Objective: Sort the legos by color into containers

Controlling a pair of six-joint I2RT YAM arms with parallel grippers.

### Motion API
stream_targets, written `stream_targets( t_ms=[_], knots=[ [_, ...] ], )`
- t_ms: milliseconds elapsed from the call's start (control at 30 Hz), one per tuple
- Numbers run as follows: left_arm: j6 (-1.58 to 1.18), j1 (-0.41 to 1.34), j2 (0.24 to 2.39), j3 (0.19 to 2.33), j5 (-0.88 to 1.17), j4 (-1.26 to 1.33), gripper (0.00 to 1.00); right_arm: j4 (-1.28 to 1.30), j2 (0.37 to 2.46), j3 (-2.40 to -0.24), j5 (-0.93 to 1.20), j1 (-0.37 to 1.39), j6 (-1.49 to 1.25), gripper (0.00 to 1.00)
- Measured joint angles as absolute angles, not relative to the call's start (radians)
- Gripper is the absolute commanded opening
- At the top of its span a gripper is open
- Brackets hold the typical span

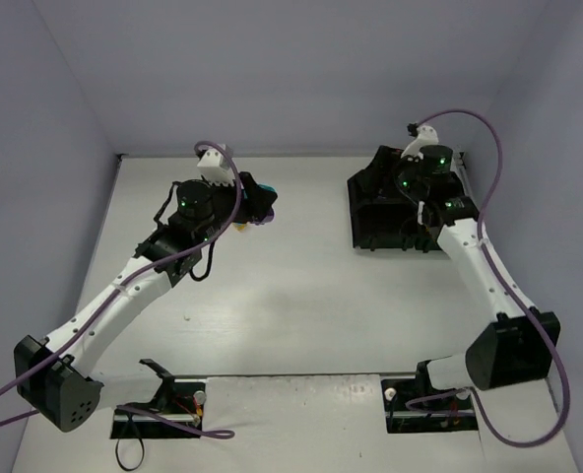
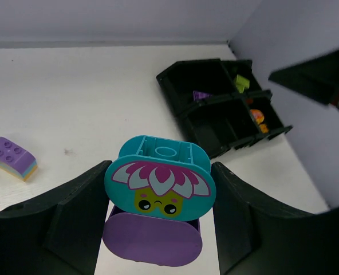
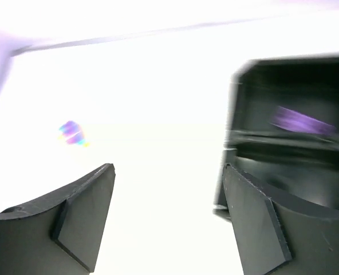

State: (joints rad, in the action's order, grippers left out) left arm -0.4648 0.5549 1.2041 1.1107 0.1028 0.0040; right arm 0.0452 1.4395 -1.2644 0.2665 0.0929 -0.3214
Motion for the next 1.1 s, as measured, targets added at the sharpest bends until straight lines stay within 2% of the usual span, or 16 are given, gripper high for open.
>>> stream_targets(
  t_ms=[200, 500, 867, 1100],
  knots=[
    [-0.680, 0.555, 1.203, 1.122, 0.014, 0.006, 0.00, -0.077, 1.278, -1.176, 0.365, 0.347, -0.312, 0.75],
    [-0.895, 0.555, 1.195, 1.082, -0.080, 0.102, 0.00, -0.189, 1.284, -1.160, 0.376, 0.594, -0.327, 0.77],
    [-0.971, 0.556, 1.191, 1.067, -0.102, 0.184, 0.00, -0.231, 1.386, -1.211, 0.368, 0.685, -0.327, 0.76],
    [-0.979, 0.561, 1.187, 1.066, -0.103, 0.200, 0.00, -0.250, 1.435, -1.259, 0.352, 0.704, -0.320, 0.69]
  ],
)
